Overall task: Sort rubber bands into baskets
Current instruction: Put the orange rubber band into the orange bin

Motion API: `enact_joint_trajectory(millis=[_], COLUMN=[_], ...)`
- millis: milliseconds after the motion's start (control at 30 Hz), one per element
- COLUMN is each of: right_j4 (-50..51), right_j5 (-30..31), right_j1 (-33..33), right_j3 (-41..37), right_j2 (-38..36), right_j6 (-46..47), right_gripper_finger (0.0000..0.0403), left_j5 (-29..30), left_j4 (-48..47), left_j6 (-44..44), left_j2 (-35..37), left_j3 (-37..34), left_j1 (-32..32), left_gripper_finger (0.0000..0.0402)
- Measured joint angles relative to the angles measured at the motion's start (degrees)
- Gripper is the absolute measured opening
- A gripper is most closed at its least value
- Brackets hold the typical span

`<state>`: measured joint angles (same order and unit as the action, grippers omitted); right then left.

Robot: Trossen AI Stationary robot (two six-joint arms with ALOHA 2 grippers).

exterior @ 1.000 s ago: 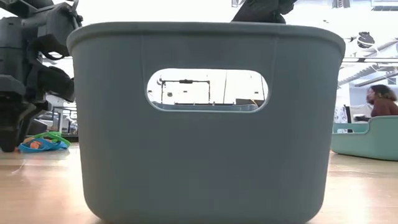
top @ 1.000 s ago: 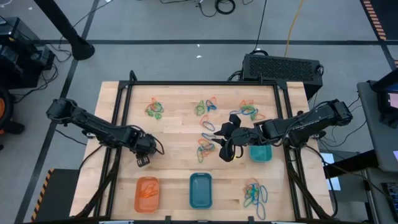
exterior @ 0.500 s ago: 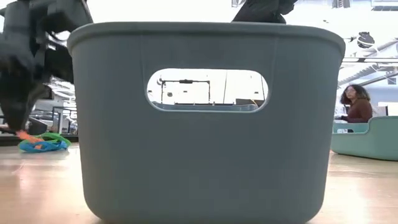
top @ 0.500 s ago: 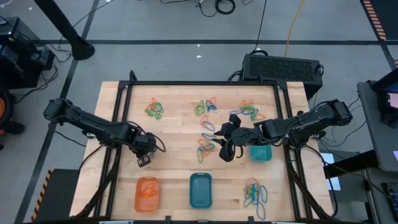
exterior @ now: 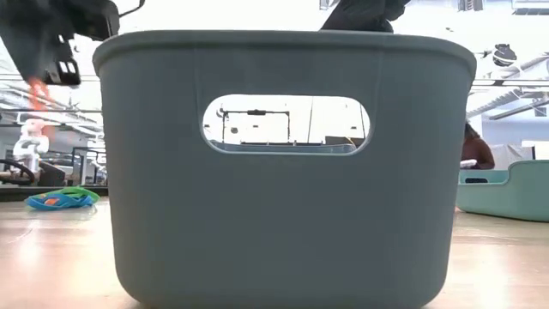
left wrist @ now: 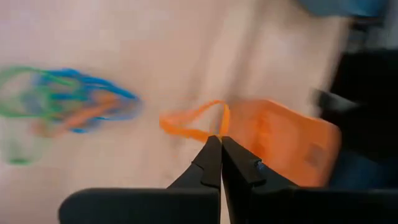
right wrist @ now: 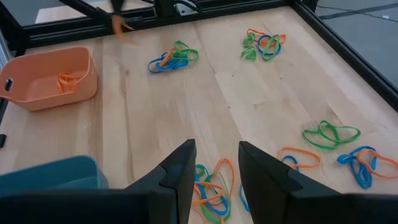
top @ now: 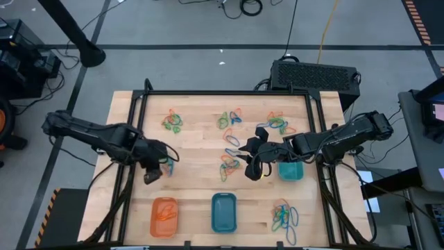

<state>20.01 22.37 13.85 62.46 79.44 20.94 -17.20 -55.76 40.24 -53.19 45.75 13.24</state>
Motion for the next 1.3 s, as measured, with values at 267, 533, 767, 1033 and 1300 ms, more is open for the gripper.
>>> enact_joint_trajectory(millis=[267,533,767,1033,1300], right_j4=[0.00,0.01,0.04,1.90,6.24], right_j5=[0.00,0.20,0.15,0.00,-0.26], right_j1=[0.00,-0.11,-1.30,-1.51,-1.51], right_j3=[0.00,0.00,0.00,0.00,0.00], right_j2=[0.00,0.00,0.00,0.00,0.00], right_j6=[-1.07,-6.35,-10.09,-14.64,-14.84], right_gripper_finger=[0.0114,0.0114,0.0114,0.0114,0.0114], left_j5=[-9.81,-8.70,-8.23,-7.40,-6.29], left_j4=[1.88,7.89,17.18,20.76,23.35], left_j6=[7.54,15.77,22.34,25.50,25.50], left_j2=[0.44,-2.80,-9.14,-19.30,-27.14], left_j3=[2.78,2.79,2.79,2.79,2.79], left_j1=[4.93,11.17,16.78,20.82,21.46], left_gripper_finger=[0.0002,0.0002,0.0001,0.0001,0.0003])
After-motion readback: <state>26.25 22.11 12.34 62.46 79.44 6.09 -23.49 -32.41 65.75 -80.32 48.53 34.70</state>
